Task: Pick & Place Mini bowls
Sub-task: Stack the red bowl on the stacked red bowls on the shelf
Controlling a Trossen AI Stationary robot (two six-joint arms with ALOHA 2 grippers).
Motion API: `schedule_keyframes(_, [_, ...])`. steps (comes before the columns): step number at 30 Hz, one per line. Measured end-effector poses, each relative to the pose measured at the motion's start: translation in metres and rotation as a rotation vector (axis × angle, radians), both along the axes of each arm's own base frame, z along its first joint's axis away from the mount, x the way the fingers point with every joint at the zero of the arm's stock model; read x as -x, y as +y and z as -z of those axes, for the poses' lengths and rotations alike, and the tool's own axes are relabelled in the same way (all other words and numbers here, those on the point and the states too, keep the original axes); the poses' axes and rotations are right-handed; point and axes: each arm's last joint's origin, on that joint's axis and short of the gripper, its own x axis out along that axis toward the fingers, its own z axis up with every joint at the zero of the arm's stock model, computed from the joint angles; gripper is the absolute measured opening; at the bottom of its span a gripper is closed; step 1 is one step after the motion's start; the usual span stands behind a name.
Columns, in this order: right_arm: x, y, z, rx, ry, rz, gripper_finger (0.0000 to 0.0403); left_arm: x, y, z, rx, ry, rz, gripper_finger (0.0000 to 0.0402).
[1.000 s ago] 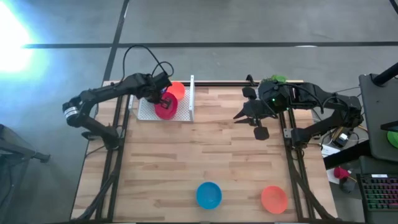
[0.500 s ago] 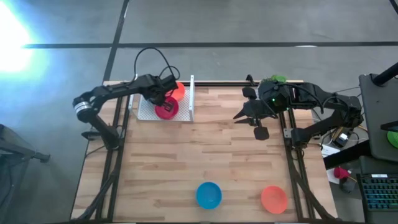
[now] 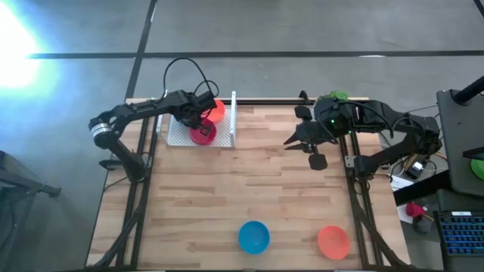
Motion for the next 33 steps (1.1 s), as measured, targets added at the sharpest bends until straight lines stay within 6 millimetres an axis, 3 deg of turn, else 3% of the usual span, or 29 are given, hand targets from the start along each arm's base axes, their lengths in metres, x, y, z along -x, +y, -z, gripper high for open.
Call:
schedule_keyframes(6, [0.000, 0.000, 0.000, -0.001, 0.000, 0.001, 0.0072, 0.000, 0.000, 0.000, -0.007, 0.004, 0.001, 0.0085])
schedule_keyframes(19, [0.000, 0.000, 0.000, 0.000, -0.001, 0.001, 0.0068, 0.012, -0.007, -0.028, -0.055, -0.090, -0.020, 0.0089])
schedule_keyframes(22, [0.000, 0.000, 0.000, 0.000, -0.001, 0.001, 0.0072, 0.012, -0.007, -0.027, -0.050, -0.093, -0.032, 0.0075])
schedule_keyframes(27, [0.000, 0.000, 0.000, 0.000, -0.001, 0.001, 0.0075, 0.007, -0.004, -0.023, -0.052, -0.098, -0.037, 0.0010])
schedule_keyframes(33, [0.000, 0.000, 0.000, 0.000, 0.000, 0.001, 0.0067, 0.004, -0.001, -0.016, -0.041, -0.076, -0.030, 0.0001])
